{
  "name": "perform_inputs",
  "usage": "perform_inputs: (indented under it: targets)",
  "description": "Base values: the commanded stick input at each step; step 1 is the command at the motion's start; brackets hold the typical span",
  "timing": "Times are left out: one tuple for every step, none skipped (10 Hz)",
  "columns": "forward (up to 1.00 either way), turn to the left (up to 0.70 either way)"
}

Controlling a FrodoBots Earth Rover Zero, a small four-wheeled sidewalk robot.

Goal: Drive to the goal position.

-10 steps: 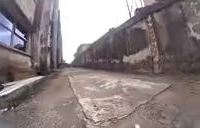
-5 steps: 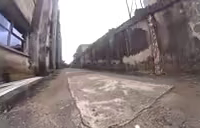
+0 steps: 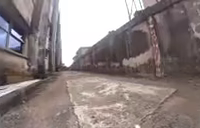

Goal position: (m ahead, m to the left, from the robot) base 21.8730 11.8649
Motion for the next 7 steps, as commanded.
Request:
perform_inputs:
  targets:
    - [0.3,0.0]
    - [0.3,0.0]
    - [0.3,0.0]
    - [0.3,0.0]
    - [0.3,0.0]
    - [0.3,0.0]
    - [0.3,0.0]
